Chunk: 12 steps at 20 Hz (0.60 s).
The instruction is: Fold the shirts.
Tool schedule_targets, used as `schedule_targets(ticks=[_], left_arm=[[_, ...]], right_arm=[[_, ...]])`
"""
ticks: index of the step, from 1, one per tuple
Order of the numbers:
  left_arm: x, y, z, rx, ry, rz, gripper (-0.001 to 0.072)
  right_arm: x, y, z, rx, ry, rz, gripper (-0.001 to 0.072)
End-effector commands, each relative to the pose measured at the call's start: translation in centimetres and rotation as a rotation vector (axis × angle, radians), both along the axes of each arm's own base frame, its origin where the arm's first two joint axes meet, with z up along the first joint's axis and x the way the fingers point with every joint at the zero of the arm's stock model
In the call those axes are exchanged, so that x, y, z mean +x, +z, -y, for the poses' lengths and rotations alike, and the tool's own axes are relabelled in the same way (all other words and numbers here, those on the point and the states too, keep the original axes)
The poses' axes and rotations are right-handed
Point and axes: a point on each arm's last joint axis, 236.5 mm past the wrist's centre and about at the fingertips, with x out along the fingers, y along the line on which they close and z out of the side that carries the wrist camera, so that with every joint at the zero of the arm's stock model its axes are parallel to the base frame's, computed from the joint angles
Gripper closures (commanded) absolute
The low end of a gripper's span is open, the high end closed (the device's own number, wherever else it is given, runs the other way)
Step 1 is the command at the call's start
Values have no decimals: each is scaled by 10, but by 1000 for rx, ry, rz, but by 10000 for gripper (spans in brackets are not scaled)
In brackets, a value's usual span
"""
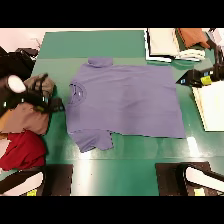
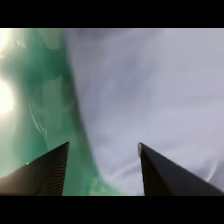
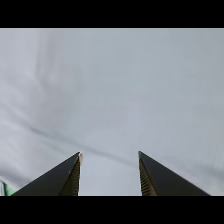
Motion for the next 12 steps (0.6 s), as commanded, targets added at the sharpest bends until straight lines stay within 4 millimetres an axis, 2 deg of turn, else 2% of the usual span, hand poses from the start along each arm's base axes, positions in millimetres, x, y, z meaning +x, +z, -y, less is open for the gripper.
schedule_targets(ticks=[1, 4, 8, 11, 12], left_arm=[[-66, -40, 5, -27, 48, -78, 190], [-71, -51, 27, -139, 87, -59, 190], [-79, -66, 43, -221, 131, -63, 190], [-80, -66, 64, -229, 59, -31, 192], [-80, -66, 70, -223, 34, -18, 220]], right_arm=[[-28, -3, -8, 7, -28, 39, 313], [-34, 4, -9, -5, -49, 88, 313], [-42, 16, -11, -14, -47, 124, 313], [-46, 23, -12, -18, -47, 143, 313], [-47, 23, -12, -17, -46, 138, 313]])
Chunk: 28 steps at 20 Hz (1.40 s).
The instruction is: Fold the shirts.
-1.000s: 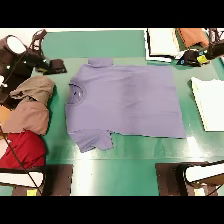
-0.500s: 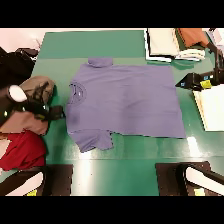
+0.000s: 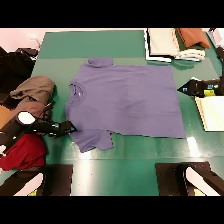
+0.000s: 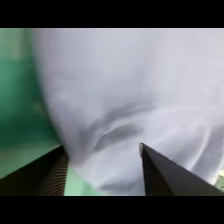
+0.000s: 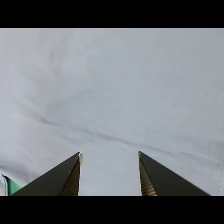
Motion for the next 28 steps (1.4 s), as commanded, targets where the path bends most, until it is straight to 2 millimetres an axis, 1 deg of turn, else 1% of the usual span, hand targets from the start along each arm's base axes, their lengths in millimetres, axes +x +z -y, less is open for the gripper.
schedule_targets(ticks=[1, 2, 3, 4, 5, 7, 8, 9, 10, 12, 14, 16, 17, 18, 20, 21, 22, 23, 24, 25, 26, 27, 28], left_arm=[[0, -3, 18, -8, -40, 47, 374], [2, -1, 17, -9, -25, 42, 549], [6, 3, 17, -5, -32, 54, 685], [11, 11, 18, -6, -42, 69, 686], [17, 19, 18, 0, -53, 89, 687], [31, 37, 20, 0, -71, 138, 686], [36, 45, 21, -2, -84, 159, 687], [40, 51, 22, -2, -99, 179, 686], [44, 56, 22, -2, -100, 193, 686], [48, 59, 22, -1, -94, 207, 686], [50, 59, 22, 0, -89, 215, 687], [49, 59, 22, 0, -89, 213, 687], [49, 59, 22, 0, -89, 213, 686], [49, 59, 22, -1, -88, 213, 686], [49, 59, 22, -3, -88, 213, 686], [49, 59, 23, -4, -88, 211, 687], [49, 59, 23, -4, -89, 210, 686], [49, 59, 23, -4, -89, 210, 687], [49, 62, 23, -6, -93, 212, 687], [52, 69, 24, -7, -97, 227, 687], [59, 84, 25, -12, -100, 265, 688], [66, 104, 25, -8, -104, 320, 688], [75, 132, 23, 7, -108, 392, 688]], right_arm=[[-8, 2, 2, -2, -3, -8, 313], [-14, -2, 9, -7, -12, -35, 313], [-19, -6, 20, -17, -35, -62, 313], [-26, -13, 36, -40, -65, -99, 313], [-37, -24, 54, -67, -105, -147, 315], [-65, -62, 87, -88, -223, -276, 317], [-83, -85, 100, -88, -273, -341, 313], [-101, -108, 109, -69, -326, -409, 243], [-116, -128, 114, -24, -376, -468, 174], [-144, -163, 113, 89, -458, -586, 178], [-160, -187, 104, 181, -502, -663, 194], [-159, -202, 94, 238, -515, -681, 209], [-155, -206, 89, 254, -512, -678, 212], [-149, -209, 83, 266, -499, -674, 234], [-137, -212, 68, 272, -452, -666, 234], [-129, -213, 60, 276, -430, -654, 280], [-121, -213, 55, 270, -414, -634, 342], [-113, -211, 49, 257, -395, -604, 441], [-106, -208, 45, 237, -374, -569, 580], [-98, -199, 42, 206, -340, -516, 690], [-89, -186, 41, 175, -313, -461, 695], [-77, -165, 41, 139, -280, -386, 696], [-64, -140, 41, 109, -256, -307, 696]])
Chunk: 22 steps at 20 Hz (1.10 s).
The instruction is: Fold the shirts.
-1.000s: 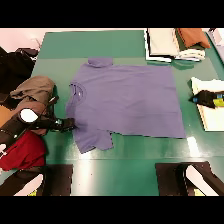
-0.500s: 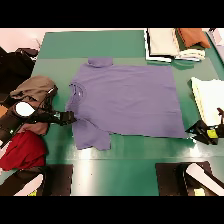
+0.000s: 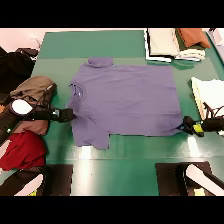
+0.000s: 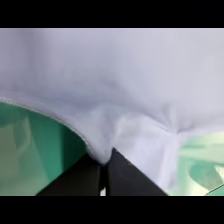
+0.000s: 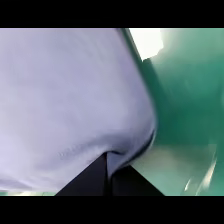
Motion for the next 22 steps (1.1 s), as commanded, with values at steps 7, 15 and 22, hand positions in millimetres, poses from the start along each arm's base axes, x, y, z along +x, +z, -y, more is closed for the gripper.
schedule_targets(ticks=[7, 15, 22], left_arm=[[-14, 363, -22, 59, -3, 851, 687], [-135, 570, -60, 68, 140, 1449, 687], [17, 410, -73, 276, 136, 917, 686]], right_arm=[[65, 352, -12, -447, 147, 910, 696], [-1, 530, -5, -747, 36, 1222, 697], [65, 461, 6, -564, 169, 949, 697]])
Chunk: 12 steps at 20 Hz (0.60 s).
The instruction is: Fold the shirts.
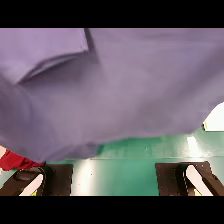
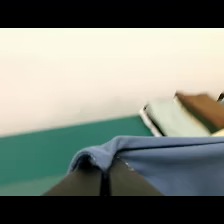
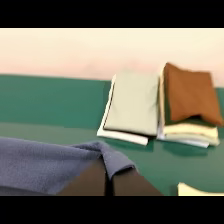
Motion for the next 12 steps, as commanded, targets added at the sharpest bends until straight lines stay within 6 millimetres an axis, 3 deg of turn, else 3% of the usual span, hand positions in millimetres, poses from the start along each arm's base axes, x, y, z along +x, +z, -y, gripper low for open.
schedule_targets(ticks=[1, 3, 5, 7, 9, 10, 12], left_arm=[[80, -109, 0, 46, 40, -316, 686], [124, -196, 8, 48, 34, -535, 686], [154, -279, 17, 47, 20, -714, 685], [181, -348, 21, 43, 25, -836, 686], [207, -400, 23, 43, 37, -910, 686], [219, -417, 25, 29, 42, -916, 686], [247, -434, 26, 12, 57, -891, 686]], right_arm=[[42, -67, 11, 43, 26, -266, 697], [73, -130, 19, 17, 26, -486, 697], [100, -200, 13, 12, 54, -678, 697], [116, -278, 3, 34, 89, -860, 697], [135, -342, 1, 62, 90, -943, 698], [147, -365, 3, 81, 74, -951, 697], [173, -390, 8, 90, 57, -937, 698]])
